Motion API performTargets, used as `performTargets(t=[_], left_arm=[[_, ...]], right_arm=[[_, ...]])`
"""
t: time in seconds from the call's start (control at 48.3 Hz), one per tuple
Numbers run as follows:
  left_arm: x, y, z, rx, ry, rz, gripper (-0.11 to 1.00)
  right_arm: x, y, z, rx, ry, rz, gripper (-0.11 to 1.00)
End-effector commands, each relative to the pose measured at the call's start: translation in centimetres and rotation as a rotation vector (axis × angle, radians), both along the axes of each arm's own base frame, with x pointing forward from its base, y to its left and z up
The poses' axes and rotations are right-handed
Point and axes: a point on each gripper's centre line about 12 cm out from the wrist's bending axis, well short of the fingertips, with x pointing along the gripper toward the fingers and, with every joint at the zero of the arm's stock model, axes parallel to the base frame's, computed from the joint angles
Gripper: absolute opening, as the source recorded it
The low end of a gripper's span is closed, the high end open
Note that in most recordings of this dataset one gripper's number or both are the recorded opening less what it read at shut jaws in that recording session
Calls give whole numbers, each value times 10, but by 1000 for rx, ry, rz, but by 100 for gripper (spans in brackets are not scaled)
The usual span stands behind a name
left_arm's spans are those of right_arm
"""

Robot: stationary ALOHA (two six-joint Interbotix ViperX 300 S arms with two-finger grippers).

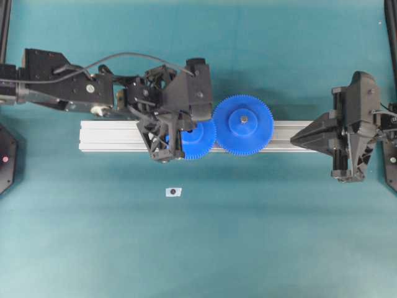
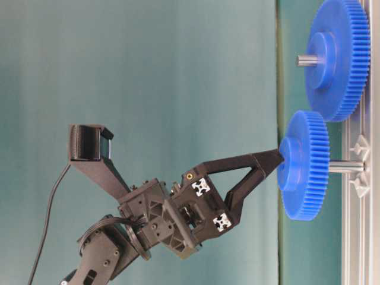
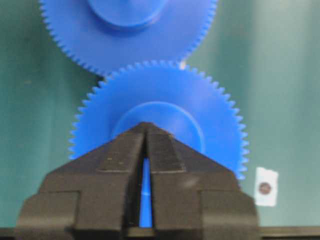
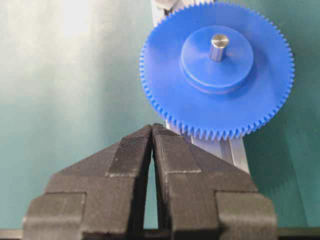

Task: Find the location of the shaft and insert the small gear.
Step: 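Align the gear hole with the shaft and push it on, then open the left gripper and release the gear on the shaft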

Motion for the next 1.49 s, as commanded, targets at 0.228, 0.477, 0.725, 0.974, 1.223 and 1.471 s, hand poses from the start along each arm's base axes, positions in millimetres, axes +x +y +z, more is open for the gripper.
performTargets(t=[0.228,0.477,0.725,0.974,1.223,1.471], left_arm=[[1,-28,11,-22,-23,-43,1],[1,-31,18,-31,-39,-42,1],[-5,-20,34,-18,-75,-26,1],[-9,-5,26,-9,-72,4,1],[-2,-5,1,-19,-11,7,1],[-6,-1,17,-10,-27,12,1]], right_arm=[[1,1,3,11,-16,-5,12],[1,1,3,11,-16,-5,12],[1,1,3,11,-16,-5,12],[1,1,4,10,-19,-5,12],[1,1,3,11,-16,-5,12],[1,1,3,11,-16,-5,12]])
